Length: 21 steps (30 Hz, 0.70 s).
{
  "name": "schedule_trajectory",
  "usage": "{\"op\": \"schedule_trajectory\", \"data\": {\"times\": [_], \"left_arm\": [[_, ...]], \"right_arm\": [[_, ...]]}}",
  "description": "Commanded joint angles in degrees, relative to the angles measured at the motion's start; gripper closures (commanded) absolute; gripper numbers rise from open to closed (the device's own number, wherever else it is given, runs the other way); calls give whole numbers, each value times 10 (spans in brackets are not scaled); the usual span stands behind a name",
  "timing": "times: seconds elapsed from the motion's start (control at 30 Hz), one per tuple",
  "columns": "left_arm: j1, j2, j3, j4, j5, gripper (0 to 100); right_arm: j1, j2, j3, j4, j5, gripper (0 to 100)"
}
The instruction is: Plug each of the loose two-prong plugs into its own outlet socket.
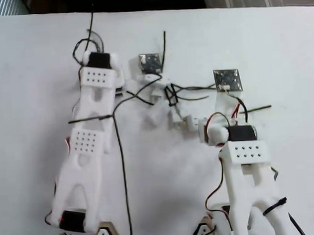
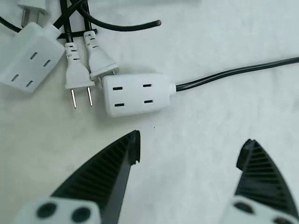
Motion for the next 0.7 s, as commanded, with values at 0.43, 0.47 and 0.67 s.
{"op": "schedule_trajectory", "data": {"times": [0.43,0.47,0.67], "left_arm": [[-9,-320,360,10,72,864],[-6,-353,406,8,67,862],[-25,-465,524,-55,44,745]], "right_arm": [[-4,0,-4,-10,5,668],[-4,0,-4,-10,5,668],[-4,0,-4,-10,5,668]]}}
